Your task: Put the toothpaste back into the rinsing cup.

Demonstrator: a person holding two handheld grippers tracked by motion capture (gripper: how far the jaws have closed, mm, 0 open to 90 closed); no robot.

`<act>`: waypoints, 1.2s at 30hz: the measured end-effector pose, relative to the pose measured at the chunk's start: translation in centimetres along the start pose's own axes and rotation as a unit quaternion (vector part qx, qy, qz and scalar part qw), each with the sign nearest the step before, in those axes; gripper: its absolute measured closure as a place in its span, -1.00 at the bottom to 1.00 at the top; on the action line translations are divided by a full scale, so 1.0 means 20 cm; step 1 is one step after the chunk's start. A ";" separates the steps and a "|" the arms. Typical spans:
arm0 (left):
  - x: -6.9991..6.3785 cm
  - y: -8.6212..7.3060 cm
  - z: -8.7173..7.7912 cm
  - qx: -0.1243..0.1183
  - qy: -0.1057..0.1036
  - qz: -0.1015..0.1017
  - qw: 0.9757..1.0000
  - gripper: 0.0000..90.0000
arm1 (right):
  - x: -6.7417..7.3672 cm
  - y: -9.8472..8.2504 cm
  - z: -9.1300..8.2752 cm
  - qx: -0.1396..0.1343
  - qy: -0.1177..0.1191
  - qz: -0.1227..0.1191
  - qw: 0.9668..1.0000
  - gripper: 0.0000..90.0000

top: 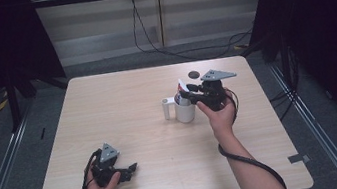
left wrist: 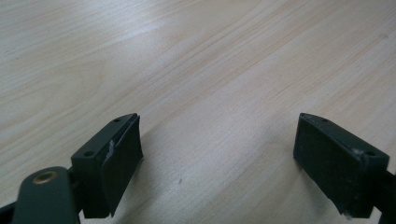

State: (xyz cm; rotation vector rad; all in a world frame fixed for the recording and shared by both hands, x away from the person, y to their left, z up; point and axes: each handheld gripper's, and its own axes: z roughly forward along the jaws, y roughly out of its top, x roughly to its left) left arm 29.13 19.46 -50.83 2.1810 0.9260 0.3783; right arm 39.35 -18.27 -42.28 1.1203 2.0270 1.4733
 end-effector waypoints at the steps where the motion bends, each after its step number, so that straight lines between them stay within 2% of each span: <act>1: 0.00 0.00 0.00 0.000 0.000 0.000 1.000 -0.67 | 0.00 0.00 0.00 0.001 -0.001 0.000 1.000 0.27; 10: 0.00 0.00 0.00 0.000 0.000 0.000 1.000 -0.67 | -0.02 -0.01 -0.03 0.012 0.002 0.000 1.000 0.06; 16: 0.00 0.00 0.00 -0.001 -0.001 0.000 1.000 -0.67 | -0.01 -0.01 -0.05 0.031 0.006 -0.013 0.999 -0.11; 19: 0.00 0.00 0.00 0.000 0.000 0.000 1.000 -0.67 | -0.02 -0.01 -0.06 0.035 0.008 -0.006 0.999 -0.23; 25: 0.00 0.00 0.00 -0.001 0.000 0.000 1.000 -0.67 | -0.02 -0.01 -0.07 0.045 0.008 -0.012 0.999 -0.30; 36: 0.00 0.00 0.00 0.000 0.000 0.000 1.000 -0.67 | -0.01 -0.03 -0.10 0.056 0.025 -0.011 0.998 -0.47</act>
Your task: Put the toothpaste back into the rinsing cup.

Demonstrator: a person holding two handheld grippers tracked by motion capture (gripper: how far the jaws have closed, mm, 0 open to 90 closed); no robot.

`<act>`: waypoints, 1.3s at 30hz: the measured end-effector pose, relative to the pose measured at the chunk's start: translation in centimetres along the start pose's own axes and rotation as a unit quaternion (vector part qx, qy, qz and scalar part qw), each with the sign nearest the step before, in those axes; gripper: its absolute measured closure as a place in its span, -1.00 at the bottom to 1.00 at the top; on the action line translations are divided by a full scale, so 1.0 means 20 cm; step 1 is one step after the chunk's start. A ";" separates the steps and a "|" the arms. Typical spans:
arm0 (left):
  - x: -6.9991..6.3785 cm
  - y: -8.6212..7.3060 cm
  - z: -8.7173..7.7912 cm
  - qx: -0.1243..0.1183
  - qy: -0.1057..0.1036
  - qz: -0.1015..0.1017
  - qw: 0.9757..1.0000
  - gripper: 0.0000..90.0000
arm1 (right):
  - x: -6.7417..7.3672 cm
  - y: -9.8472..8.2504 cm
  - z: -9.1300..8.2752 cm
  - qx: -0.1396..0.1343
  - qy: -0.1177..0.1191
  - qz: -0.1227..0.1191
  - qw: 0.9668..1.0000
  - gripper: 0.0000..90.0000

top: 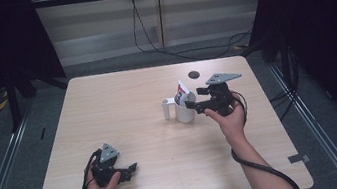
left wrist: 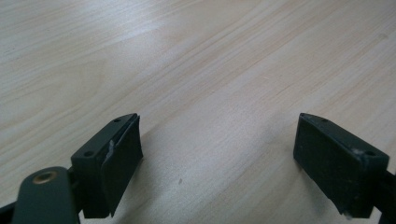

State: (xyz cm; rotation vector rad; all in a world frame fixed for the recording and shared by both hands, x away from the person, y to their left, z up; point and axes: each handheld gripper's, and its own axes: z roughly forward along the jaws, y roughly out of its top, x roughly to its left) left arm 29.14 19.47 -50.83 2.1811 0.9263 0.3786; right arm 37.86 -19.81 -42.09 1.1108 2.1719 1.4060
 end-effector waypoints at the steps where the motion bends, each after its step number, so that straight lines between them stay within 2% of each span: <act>1: 0.00 0.00 0.00 -0.001 0.000 0.000 1.000 -0.67 | 0.00 0.00 0.00 0.001 0.000 -0.002 1.000 -0.47; 8: 0.00 0.00 0.00 -0.001 0.000 0.000 1.000 -0.67 | 0.01 -0.02 -0.02 0.011 0.006 -0.013 1.000 -0.51; 12: 0.00 0.00 0.00 0.000 0.000 0.000 1.000 -0.67 | 0.01 -0.03 -0.04 0.013 0.009 -0.010 1.000 -0.54; 15: 0.00 0.00 0.00 -0.001 0.000 0.000 1.000 -0.67 | 0.00 -0.04 -0.06 0.006 0.019 0.006 1.000 -0.55; 32: 0.00 0.00 0.00 -0.001 0.000 0.000 1.000 -0.67 | 0.01 -0.11 -0.12 0.032 0.014 -0.022 0.999 -0.55; 39: 0.00 0.00 0.00 0.000 0.000 0.000 1.000 -0.67 | 0.01 -0.15 -0.13 0.037 0.019 -0.021 0.999 -0.57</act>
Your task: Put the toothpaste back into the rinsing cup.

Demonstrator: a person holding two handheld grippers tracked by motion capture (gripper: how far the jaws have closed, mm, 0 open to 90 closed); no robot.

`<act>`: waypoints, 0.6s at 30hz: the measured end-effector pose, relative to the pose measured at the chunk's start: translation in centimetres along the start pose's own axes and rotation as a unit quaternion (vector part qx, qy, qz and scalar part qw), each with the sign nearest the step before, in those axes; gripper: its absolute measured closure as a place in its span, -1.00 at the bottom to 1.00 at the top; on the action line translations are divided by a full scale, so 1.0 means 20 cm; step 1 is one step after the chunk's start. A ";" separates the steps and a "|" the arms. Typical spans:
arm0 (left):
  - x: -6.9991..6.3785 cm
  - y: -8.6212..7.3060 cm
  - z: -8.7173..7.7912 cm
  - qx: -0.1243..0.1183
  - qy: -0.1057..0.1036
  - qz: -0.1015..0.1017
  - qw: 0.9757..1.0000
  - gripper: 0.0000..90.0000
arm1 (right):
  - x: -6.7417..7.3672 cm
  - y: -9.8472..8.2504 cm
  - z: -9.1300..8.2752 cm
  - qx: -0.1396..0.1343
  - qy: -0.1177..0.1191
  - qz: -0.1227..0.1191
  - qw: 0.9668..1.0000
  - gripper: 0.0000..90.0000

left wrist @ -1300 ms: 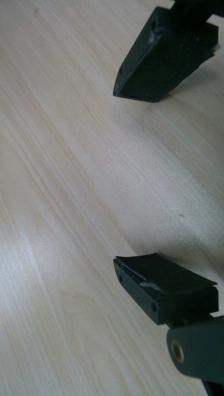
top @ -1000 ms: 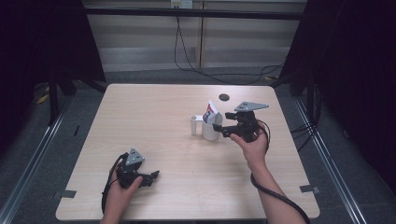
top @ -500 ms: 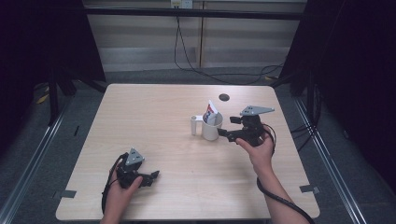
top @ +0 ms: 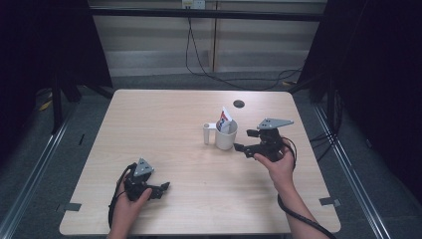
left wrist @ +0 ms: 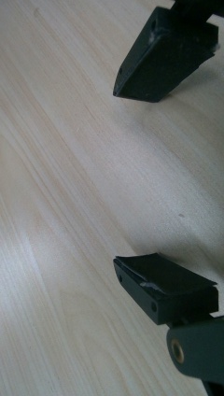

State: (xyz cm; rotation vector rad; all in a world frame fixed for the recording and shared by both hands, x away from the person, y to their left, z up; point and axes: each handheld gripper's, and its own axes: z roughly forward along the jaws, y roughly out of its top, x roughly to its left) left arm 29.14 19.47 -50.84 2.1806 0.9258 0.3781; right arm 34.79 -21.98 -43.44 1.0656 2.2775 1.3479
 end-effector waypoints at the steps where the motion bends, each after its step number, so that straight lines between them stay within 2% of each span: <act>1: 0.00 0.00 0.00 0.000 0.000 0.000 1.000 -0.67 | 0.00 -0.01 0.00 0.001 0.000 0.002 1.000 -0.57; 18: 0.00 0.00 0.00 -0.001 0.000 0.000 1.000 -0.67 | 0.01 -0.11 -0.04 0.009 0.003 0.008 1.000 -0.61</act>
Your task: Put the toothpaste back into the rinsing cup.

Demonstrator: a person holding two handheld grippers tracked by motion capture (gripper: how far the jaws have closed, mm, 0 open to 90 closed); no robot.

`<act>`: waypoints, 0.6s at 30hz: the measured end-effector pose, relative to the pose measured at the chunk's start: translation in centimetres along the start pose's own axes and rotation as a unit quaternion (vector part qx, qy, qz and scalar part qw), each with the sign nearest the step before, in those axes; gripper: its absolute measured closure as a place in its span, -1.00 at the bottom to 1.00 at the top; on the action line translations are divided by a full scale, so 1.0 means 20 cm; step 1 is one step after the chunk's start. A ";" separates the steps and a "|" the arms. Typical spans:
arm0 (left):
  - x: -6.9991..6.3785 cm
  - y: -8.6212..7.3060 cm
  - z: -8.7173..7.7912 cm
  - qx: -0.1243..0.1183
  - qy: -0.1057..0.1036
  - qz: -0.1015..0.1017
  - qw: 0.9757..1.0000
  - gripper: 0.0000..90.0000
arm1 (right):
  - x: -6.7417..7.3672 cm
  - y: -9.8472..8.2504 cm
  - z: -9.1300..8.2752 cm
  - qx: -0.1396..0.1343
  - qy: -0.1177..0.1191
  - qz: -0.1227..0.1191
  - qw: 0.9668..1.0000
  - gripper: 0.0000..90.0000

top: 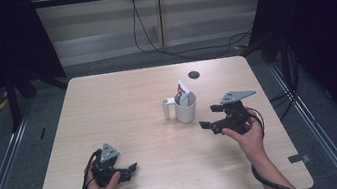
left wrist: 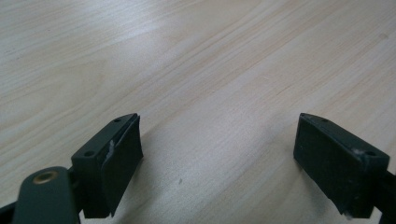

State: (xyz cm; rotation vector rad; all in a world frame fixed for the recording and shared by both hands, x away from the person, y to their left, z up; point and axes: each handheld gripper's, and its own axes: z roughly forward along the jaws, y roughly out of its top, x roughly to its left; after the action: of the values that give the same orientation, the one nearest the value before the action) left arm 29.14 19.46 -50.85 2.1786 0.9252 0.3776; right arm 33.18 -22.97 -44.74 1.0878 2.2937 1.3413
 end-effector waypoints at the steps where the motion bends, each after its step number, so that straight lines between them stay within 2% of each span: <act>1: 0.00 0.00 0.00 0.000 0.001 0.000 1.000 -0.67 | 0.00 -0.01 0.00 0.000 0.001 0.000 1.000 -0.61; 18: 0.00 0.00 0.00 -0.001 0.001 0.000 1.000 -0.67 | 0.02 -0.08 -0.05 0.016 0.003 -0.007 1.000 -0.61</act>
State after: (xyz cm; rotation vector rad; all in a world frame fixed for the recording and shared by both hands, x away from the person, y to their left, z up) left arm 29.13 19.44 -50.86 2.1763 0.9259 0.3794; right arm 31.71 -23.76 -45.49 1.0776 2.3311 1.3080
